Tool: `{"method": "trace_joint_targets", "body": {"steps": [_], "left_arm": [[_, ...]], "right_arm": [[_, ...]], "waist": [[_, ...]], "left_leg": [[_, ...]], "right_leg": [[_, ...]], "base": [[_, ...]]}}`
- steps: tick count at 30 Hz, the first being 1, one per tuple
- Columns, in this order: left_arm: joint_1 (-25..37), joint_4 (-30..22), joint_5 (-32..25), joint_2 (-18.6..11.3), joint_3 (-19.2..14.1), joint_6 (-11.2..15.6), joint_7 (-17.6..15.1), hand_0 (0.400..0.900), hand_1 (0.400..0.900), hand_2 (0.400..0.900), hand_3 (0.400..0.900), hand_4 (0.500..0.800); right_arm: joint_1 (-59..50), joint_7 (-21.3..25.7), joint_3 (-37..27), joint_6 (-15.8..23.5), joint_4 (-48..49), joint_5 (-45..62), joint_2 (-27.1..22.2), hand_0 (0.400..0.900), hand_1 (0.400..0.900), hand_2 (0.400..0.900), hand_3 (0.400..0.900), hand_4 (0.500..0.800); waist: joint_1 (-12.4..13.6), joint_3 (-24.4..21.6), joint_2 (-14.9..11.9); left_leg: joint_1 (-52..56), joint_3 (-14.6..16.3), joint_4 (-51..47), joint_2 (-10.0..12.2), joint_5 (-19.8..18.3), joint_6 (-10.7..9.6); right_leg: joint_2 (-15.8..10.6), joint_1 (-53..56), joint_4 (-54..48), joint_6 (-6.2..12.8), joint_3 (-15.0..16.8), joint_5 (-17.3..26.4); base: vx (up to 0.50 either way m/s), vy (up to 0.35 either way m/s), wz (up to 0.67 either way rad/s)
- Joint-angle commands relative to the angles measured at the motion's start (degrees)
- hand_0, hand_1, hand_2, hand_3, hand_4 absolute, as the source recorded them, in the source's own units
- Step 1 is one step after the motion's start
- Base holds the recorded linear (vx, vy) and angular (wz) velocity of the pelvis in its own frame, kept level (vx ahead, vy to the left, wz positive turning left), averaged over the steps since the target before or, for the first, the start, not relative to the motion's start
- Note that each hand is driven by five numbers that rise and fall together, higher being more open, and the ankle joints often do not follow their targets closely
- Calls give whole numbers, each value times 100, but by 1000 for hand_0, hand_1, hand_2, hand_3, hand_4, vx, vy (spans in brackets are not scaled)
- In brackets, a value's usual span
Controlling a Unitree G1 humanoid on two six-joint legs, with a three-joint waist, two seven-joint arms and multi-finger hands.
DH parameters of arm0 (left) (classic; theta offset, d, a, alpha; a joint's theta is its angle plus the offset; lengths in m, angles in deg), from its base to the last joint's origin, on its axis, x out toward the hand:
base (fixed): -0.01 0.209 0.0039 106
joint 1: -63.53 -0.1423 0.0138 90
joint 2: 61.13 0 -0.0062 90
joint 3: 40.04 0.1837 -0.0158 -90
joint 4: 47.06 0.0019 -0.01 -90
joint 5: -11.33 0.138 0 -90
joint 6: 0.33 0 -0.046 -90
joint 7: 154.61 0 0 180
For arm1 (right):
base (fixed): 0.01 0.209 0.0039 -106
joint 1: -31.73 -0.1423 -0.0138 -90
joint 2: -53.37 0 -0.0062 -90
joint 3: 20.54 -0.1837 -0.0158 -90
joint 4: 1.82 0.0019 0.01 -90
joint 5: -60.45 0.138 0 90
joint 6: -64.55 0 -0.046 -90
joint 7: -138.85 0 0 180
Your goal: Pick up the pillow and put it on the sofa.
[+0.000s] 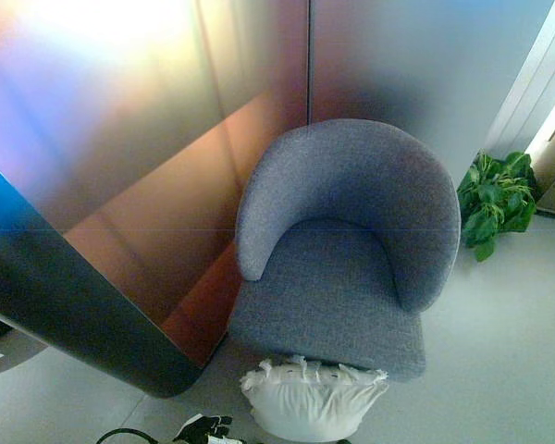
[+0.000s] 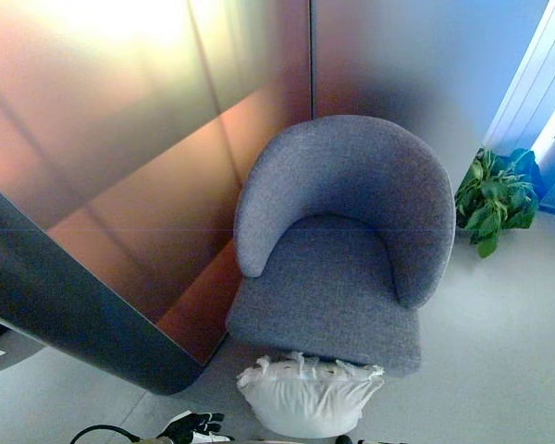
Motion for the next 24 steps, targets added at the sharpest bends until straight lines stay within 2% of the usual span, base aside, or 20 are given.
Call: {"method": "trace_joint_targets", "body": {"steps": [1, 3, 8, 11, 15, 20, 24], "left_arm": [[555, 192, -180, -84, -272, 222, -180, 900, 900, 900, 900, 800], [585, 170, -307, -109, -264, 251, -233, 900, 900, 900, 900, 800], [600, 138, -209, -114, -248, 346, -248, 900, 900, 900, 900, 800], [620, 131, -62, -127, -205, 269, -272, 900, 900, 900, 900, 800], [652, 135, -204, -140, -194, 188, -298, 900, 900, 900, 900, 800], [926, -31, -510, -208, -167, 156, -351, 900, 900, 900, 900, 800], [1420, -209, -790, -390, -193, 156, -479, 900, 900, 900, 900, 800]], "right_arm": [[-310, -104, 50, -7, -332, -122, 56, 900, 900, 900, 900, 800], [-308, -104, 63, 8, -341, -113, 54, 900, 900, 900, 900, 800], [-300, -89, 68, 35, -359, -94, 46, 900, 900, 900, 900, 800], [-289, -95, 61, 46, -361, -131, 24, 900, 900, 900, 900, 800], [-325, -97, 105, 67, -337, -161, -16, 900, 900, 900, 900, 800], [-592, -92, 202, 90, -204, -243, -170, 900, 900, 900, 900, 800], [-927, -81, 370, 128, -46, -172, -317, 900, 900, 900, 900, 800]], "waist": [[37, 228, -286], [37, 247, -274], [45, 296, -249], [25, 324, -227], [-8, 401, -180], [-83, 734, -100], [-104, 1246, -130]], "left_leg": [[130, 85, -29, -433, -467, 43], [116, 78, -29, -436, -459, 52], [68, 63, -29, -439, -431, 41], [31, 67, -29, -444, -423, 41], [-39, 80, -29, -453, -401, 35], [-319, 135, 25, -447, -328, 21], [-828, 179, 295, -385, -257, -13]], "right_leg": [[-20, 6, 13, 399, 103, -141], [-20, -8, 13, 398, 111, -130], [-37, -52, 13, 410, 113, -108], [-46, -101, 13, 416, 126, -88], [-67, -189, 13, 417, 167, -67], [-99, -520, 60, 391, 281, -8], [-93, -946, 155, 331, 375, 74]], "base": [[0, 0, 0], [0, 0, 0], [0, 0, 0], [0, 0, 0], [-8, 13, -1], [-113, 76, -5], [-214, 32, -4]]}}
